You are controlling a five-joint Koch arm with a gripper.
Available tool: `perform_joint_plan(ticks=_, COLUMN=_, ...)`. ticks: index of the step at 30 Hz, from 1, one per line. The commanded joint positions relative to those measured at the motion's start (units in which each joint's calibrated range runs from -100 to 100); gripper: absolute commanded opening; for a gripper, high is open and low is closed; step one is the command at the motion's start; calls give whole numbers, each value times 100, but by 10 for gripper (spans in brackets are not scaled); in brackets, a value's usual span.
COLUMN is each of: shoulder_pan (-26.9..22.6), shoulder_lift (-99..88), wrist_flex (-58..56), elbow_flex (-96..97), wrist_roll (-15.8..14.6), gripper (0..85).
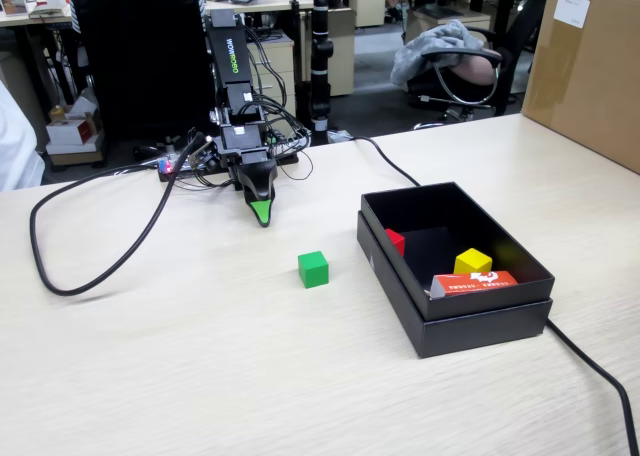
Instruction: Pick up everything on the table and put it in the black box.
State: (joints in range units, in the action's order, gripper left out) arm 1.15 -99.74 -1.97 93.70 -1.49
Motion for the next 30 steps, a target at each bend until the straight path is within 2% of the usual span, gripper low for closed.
perform_joint_plan(ticks=1, shoulder_pan=-78, shoulder_lift=9, wrist_flex=-127, elbow_flex=167, wrist_roll=34, gripper=475)
perform_joint_plan(ticks=22, shoulder_pan=-98, shoulder_lift=43, wrist_flex=-152, elbow_flex=77, wrist_roll=103, gripper=477)
perform_joint_plan(ticks=29, shoulder_pan=-103, shoulder_lift=330, wrist_flex=-602, elbow_flex=-558, wrist_roll=137, gripper=477)
perform_joint_plan(ticks=30, shoulder_pan=-98, shoulder_lift=410, wrist_flex=-1206, elbow_flex=-939, wrist_roll=122, gripper=477)
